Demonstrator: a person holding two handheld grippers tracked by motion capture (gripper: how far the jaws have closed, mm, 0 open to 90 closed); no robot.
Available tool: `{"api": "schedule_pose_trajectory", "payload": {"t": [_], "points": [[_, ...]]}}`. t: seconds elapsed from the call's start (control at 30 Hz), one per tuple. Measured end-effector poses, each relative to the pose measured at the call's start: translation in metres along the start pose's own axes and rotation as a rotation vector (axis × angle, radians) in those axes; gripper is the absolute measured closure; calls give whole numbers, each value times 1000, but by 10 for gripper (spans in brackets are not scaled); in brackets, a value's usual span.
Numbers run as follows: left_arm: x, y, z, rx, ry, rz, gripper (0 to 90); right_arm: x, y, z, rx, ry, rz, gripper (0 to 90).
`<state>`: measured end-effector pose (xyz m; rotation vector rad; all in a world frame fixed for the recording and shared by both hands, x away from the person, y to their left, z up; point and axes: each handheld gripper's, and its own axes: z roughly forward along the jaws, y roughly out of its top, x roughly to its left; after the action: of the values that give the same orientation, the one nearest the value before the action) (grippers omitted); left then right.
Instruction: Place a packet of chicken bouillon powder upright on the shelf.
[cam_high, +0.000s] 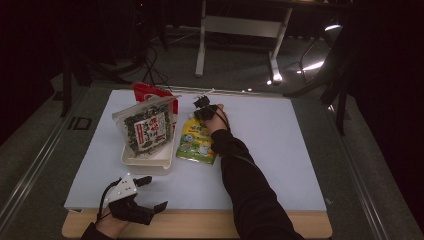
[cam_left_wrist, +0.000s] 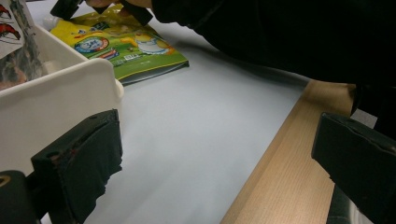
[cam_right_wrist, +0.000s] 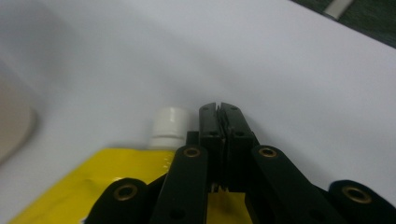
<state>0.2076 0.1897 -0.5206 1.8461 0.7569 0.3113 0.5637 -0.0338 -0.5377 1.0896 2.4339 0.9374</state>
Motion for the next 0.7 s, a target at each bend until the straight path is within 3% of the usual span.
{"api": "schedule_pose_trajectory", "payload": {"t": [0.4, 0.7], "points": [[-1, 0, 1, 4, -5, 3, 26, 6, 0, -2, 29, 28, -10, 900], [-1, 2, 4, 3, -10, 13, 26, 15, -12, -12, 28, 57, -28, 900]]}}
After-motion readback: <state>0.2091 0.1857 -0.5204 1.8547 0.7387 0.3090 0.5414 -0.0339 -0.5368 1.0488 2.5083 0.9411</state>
